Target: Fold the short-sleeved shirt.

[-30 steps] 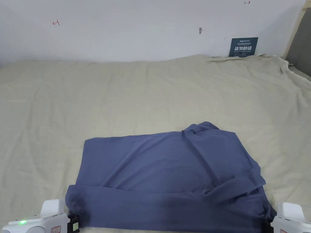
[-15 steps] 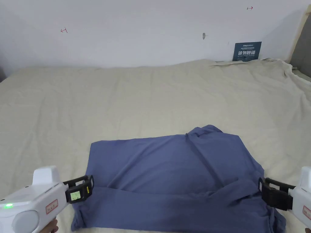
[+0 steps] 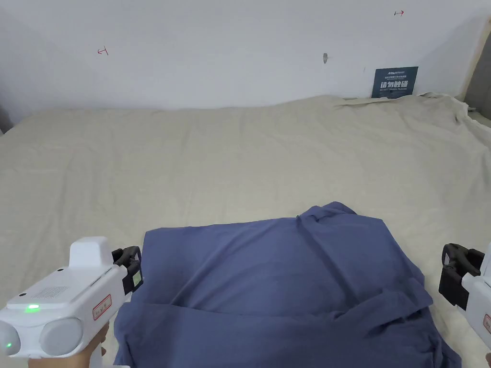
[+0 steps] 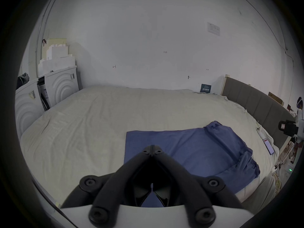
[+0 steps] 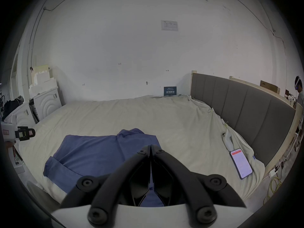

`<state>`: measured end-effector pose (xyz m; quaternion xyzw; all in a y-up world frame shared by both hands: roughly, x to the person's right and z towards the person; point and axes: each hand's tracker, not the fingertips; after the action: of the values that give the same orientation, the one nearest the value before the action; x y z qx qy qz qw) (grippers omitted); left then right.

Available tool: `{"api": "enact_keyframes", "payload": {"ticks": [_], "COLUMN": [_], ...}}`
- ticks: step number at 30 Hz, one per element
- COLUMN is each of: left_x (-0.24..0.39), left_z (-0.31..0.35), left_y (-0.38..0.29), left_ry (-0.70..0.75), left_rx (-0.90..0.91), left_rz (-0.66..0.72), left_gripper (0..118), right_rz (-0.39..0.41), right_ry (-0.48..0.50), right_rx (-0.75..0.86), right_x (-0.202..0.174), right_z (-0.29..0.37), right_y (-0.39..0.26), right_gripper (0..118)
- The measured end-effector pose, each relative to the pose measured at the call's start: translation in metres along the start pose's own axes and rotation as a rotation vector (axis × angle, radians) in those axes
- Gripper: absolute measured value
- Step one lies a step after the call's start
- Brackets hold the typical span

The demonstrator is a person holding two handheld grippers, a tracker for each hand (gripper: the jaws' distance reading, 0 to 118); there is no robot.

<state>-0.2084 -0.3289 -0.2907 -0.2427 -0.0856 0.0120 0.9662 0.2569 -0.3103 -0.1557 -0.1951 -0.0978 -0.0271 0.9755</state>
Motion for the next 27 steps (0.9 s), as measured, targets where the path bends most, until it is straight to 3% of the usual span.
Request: {"api": "enact_keyframes", "payload": {"ticks": [12, 16, 19, 21, 22, 23, 25, 27], "left_x": [-0.027, -0.05, -0.061, -0.065, -0.067, -0.069, -0.075, -0.08], "left_z": [-0.144, -0.208, -0.244, -0.266, -0.277, -0.285, -0.299, -0.31], "left_y": [0.051, 0.06, 0.06, 0.055, 0.053, 0.05, 0.045, 0.041], "left_ry": [-0.011, -0.036, -0.021, 0.02, 0.041, 0.052, 0.056, 0.068], "left_rx": [-0.173, -0.285, -0.333, -0.382, -0.412, -0.429, -0.447, -0.479], "left_rz": [-0.005, 0.082, 0.096, 0.062, 0.049, 0.046, 0.048, 0.061], "left_gripper": [0, 3, 23, 47, 66, 75, 83, 83], "right_rz": [0.001, -0.012, -0.009, -0.016, -0.024, -0.031, -0.033, -0.033], "right_ry": [0.004, 0.005, -0.004, -0.007, -0.006, -0.004, -0.009, -0.009], "right_rx": [-0.025, -0.044, -0.056, -0.064, -0.067, -0.07, -0.075, -0.082], "right_x": [0.001, 0.001, 0.0, 0.0, 0.0, 0.001, 0.001, 0.001], "right_z": [-0.065, -0.09, -0.107, -0.116, -0.119, -0.123, -0.128, -0.132], "right_y": [0.021, 0.024, 0.025, 0.024, 0.024, 0.023, 0.022, 0.021], "right_gripper": [0, 0, 0, 0, 0, 1, 1, 1]}}
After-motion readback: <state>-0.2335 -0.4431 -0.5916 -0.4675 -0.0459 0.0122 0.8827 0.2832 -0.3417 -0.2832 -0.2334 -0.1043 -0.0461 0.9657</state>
